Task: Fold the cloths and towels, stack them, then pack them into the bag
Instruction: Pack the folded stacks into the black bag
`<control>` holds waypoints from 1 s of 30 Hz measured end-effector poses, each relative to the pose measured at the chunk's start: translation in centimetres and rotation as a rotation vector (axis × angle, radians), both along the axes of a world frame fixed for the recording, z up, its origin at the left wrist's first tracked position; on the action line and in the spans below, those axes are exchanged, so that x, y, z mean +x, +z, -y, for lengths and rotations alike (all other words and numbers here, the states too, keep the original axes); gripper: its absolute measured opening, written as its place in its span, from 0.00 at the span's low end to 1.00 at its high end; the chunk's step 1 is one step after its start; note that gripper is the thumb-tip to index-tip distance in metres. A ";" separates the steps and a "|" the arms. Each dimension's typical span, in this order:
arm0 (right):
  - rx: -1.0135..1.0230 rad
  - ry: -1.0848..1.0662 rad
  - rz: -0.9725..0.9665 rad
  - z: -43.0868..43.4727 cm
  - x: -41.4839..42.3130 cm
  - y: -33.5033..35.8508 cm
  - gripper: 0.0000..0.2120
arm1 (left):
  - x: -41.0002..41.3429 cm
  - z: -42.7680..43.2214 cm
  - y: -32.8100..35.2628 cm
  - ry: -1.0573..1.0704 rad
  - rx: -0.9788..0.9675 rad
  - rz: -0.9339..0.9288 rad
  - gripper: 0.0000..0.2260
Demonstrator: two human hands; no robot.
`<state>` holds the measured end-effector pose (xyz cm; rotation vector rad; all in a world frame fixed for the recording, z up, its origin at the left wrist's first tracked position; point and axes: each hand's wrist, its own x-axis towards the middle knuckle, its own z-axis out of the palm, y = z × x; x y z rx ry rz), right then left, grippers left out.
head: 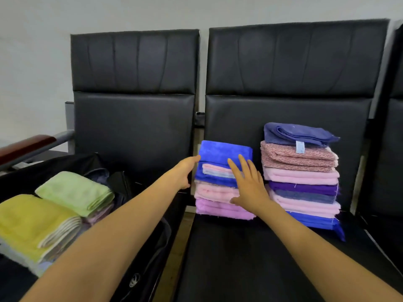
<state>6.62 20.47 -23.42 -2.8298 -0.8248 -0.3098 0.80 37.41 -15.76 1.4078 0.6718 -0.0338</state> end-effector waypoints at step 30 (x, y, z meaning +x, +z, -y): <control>0.106 0.025 0.120 -1.1 2.5 -3.1 0.57 | 7.4 -0.8 -3.5 -0.170 0.133 0.089 0.23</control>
